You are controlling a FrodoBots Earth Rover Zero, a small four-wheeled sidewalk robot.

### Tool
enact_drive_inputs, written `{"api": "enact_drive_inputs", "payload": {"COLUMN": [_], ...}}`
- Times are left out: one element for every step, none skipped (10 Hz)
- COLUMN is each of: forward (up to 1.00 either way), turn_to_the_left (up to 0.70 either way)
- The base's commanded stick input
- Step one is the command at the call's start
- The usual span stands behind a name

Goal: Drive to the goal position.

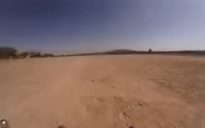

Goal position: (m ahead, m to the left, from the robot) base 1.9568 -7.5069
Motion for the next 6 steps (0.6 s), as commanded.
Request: {"api": "enact_drive_inputs", "payload": {"forward": [0.93, 0.09, 0.0, 0.0, 0.0, 0.0], "turn_to_the_left": [-0.25, -0.03, -0.45, -0.45, -0.45, -0.45]}}
